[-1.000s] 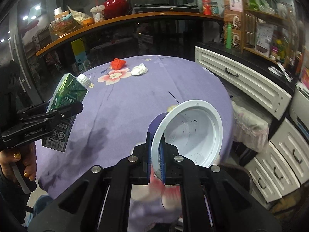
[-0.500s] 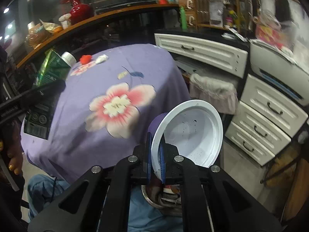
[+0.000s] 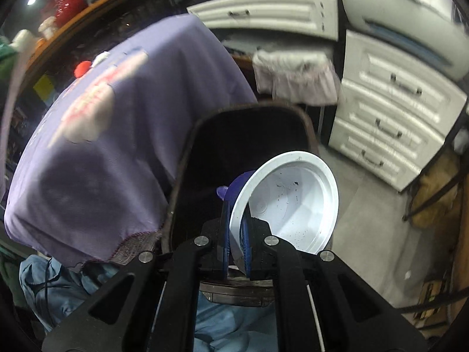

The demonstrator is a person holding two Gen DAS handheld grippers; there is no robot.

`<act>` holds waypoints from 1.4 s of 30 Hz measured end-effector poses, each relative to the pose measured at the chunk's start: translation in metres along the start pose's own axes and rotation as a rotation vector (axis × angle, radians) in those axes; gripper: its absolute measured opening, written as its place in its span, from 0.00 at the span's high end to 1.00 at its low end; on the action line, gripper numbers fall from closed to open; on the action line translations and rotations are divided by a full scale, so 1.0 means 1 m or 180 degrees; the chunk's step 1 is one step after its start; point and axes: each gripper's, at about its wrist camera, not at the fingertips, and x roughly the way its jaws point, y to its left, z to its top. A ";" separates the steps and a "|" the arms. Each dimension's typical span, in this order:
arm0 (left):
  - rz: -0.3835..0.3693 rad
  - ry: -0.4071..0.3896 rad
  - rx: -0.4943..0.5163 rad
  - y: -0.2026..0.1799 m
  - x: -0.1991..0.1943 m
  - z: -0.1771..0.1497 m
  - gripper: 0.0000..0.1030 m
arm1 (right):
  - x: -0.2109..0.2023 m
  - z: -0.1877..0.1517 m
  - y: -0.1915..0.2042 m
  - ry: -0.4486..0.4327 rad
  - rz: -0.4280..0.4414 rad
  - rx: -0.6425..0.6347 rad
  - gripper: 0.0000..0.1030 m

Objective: Collect trash
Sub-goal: 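Carry the carton and yogurt cup over the black bin and release both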

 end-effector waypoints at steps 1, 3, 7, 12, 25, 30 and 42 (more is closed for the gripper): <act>-0.0013 0.0025 0.0009 -0.002 0.003 -0.001 0.52 | 0.006 -0.001 -0.002 0.0037 0.0006 0.0027 0.92; -0.0038 0.0066 0.0021 -0.004 0.007 -0.002 0.52 | 0.015 -0.002 -0.003 0.0079 0.0004 0.0031 0.92; -0.0090 0.0140 0.0070 -0.012 0.015 -0.005 0.52 | 0.033 -0.004 -0.003 0.0166 0.0050 0.0022 0.92; -0.0117 0.0224 0.0181 -0.023 0.027 -0.009 0.52 | 0.051 -0.005 -0.007 0.0276 0.0052 0.0091 0.89; -0.0174 0.0447 0.0419 -0.046 0.057 -0.021 0.52 | -0.003 -0.008 -0.006 -0.0219 -0.0385 -0.0053 0.33; -0.0197 0.0503 0.0485 -0.055 0.067 -0.025 0.52 | -0.032 -0.017 -0.018 -0.0452 -0.0622 0.0052 0.27; -0.0276 0.0836 0.0685 -0.077 0.110 -0.044 0.52 | -0.075 -0.032 -0.071 -0.0766 -0.1103 0.0485 0.26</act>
